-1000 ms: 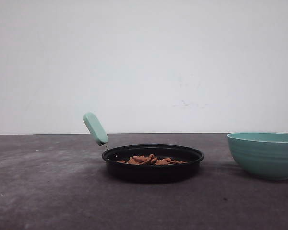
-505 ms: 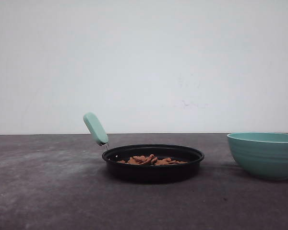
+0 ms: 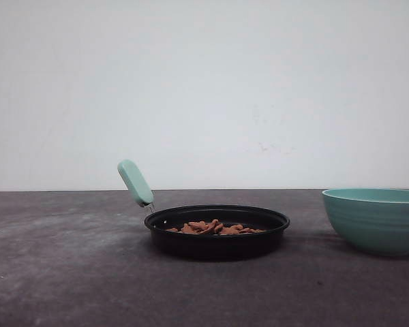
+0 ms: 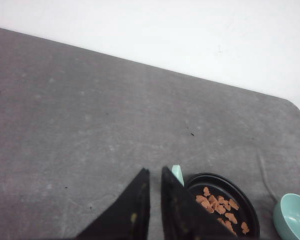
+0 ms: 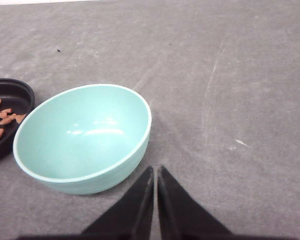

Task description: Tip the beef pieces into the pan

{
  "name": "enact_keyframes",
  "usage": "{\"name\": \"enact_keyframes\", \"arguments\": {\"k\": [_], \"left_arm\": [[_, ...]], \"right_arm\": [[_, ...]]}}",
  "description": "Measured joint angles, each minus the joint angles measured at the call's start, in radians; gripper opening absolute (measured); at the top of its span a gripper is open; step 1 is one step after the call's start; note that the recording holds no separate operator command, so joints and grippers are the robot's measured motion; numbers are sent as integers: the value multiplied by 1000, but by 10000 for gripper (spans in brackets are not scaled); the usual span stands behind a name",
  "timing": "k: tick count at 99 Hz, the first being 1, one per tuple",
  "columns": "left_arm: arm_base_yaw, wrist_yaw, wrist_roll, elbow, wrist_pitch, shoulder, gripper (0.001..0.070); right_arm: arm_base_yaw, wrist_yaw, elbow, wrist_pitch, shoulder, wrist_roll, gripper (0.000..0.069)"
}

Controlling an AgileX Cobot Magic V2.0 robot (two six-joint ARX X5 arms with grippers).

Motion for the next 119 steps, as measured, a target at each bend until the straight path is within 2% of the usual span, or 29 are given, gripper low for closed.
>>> {"name": "enact_keyframes", "arguments": {"k": [67, 74, 85, 93, 105, 119], "left_arm": [[0, 0, 8, 0, 0, -11, 13], [0, 0, 43, 0, -5, -24, 13], [0, 0, 144, 0, -4, -48, 13], [0, 0, 196, 0, -3, -50, 13], [10, 0, 245, 0, -4, -56, 13], [82, 7, 273, -45, 48, -91, 13]], "right_arm": [[0, 0, 0, 0, 0, 0, 10], [0, 0, 0, 0, 0, 0, 10], [0, 0, 0, 0, 0, 0, 10], [0, 0, 0, 0, 0, 0, 10], [0, 0, 0, 0, 0, 0, 10], [0, 0, 0, 0, 0, 0, 10]]}}
